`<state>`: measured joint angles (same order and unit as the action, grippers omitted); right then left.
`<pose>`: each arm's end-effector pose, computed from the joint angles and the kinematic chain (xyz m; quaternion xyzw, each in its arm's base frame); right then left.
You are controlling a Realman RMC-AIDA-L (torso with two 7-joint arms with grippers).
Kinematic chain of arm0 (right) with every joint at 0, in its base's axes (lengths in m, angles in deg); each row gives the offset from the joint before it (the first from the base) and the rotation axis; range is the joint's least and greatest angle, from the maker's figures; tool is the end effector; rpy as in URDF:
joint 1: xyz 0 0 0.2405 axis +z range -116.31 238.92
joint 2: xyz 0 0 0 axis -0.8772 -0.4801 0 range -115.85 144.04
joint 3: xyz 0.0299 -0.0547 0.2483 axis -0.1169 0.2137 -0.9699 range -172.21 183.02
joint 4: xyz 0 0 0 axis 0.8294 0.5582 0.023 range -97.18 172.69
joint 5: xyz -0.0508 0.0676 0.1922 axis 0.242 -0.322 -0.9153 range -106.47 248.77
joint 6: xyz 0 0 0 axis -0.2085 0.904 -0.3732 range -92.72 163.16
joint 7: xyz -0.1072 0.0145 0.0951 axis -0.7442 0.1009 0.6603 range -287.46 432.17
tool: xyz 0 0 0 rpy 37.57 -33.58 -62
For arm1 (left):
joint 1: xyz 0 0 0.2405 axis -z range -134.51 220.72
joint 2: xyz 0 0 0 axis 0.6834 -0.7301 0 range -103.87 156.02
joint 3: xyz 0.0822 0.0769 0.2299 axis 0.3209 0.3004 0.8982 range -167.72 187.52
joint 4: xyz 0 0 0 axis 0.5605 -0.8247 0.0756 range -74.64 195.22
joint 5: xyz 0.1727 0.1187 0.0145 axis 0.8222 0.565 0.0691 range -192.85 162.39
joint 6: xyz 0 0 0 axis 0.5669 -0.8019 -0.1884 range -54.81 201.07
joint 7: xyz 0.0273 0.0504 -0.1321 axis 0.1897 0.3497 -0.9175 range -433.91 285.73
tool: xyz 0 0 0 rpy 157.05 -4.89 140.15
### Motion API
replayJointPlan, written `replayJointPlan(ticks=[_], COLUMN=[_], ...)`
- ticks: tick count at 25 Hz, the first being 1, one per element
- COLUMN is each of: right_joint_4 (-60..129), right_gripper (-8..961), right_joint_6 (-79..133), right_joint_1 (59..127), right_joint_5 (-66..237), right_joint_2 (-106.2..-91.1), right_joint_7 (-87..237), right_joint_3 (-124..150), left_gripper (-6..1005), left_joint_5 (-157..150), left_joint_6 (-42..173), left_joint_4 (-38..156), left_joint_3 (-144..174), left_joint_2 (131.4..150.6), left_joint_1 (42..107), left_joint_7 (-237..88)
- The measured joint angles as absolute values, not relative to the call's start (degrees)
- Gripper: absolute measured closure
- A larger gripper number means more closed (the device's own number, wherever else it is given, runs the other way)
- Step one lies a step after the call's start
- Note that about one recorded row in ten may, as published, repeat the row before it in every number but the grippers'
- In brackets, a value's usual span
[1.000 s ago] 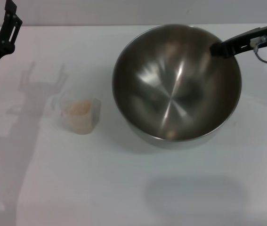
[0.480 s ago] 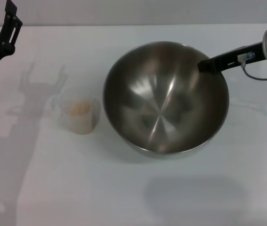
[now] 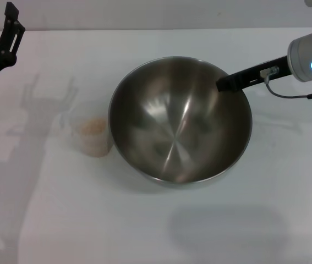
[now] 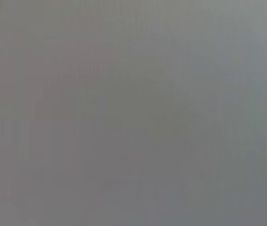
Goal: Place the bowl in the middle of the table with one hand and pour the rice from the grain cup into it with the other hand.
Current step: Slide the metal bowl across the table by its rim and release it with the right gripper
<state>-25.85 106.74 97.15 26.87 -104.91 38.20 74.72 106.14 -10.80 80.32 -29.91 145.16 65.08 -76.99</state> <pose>0.1936 0.3954 -0.0020 -0.8804 0.4244 0.0120 0.2111 -0.2722 0.3127 -0.0048 -0.6296 -0.1500 -0.4407 0.6220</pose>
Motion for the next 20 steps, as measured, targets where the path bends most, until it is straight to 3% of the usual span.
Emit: replayJointPlan(ticks=[20], right_joint_4=[-18.76], right_gripper=[893], right_joint_6=[105.68], right_joint_1=[103.34], right_joint_5=[28.81], right_joint_2=[-104.59], right_joint_7=[38.72], right_joint_3=[74.60], left_gripper=[155], left_joint_5=[105.99], left_joint_6=[-10.80], left_joint_4=[80.51], left_joint_3=[-29.59], left_joint_2=[145.16], left_joint_1=[64.80], left_joint_7=[-77.04])
